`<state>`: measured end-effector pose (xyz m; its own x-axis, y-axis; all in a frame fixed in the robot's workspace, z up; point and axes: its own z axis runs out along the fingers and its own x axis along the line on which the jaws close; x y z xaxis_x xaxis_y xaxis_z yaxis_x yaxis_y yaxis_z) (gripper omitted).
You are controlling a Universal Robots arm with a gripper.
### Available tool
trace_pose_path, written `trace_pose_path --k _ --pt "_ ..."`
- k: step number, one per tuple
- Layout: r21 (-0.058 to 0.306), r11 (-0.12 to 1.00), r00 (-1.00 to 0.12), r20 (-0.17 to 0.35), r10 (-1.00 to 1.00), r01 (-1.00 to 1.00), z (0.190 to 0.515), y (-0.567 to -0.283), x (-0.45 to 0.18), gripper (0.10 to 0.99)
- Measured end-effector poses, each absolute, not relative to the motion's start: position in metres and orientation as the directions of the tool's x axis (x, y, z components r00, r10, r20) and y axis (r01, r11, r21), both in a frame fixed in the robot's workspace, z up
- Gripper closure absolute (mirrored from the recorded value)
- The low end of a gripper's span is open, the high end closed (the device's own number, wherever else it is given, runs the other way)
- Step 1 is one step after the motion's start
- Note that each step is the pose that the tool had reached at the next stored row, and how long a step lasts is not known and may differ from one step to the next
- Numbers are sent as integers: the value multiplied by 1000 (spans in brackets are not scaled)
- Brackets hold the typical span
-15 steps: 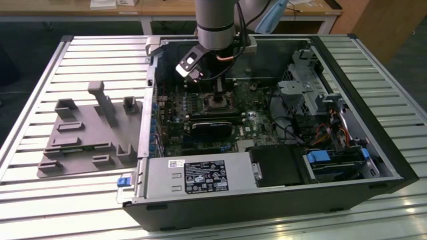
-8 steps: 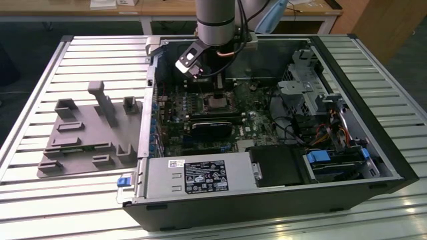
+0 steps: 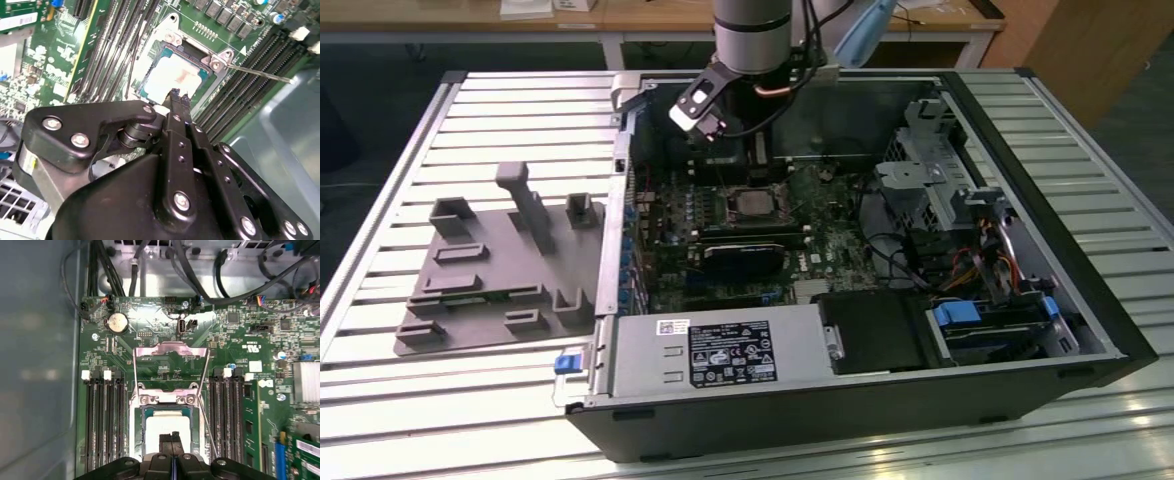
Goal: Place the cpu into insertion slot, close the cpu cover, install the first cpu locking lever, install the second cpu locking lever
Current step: 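Place the cpu into insertion slot, then close the cpu cover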
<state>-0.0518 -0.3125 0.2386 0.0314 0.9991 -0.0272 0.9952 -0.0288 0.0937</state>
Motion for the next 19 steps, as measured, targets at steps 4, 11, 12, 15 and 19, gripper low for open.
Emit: trace_pose_path --k 4,11,12,15,19 --pt "94 -29 31 -27 999 995 250 -313 -52 980" --pt "94 -29 31 -27 999 995 253 -313 -52 980" --pt "94 -29 31 -27 999 995 253 -313 -52 980" --pt "94 -29 31 -27 999 995 253 -313 -52 980" --pt "94 -29 31 -27 999 995 253 -313 -52 980"
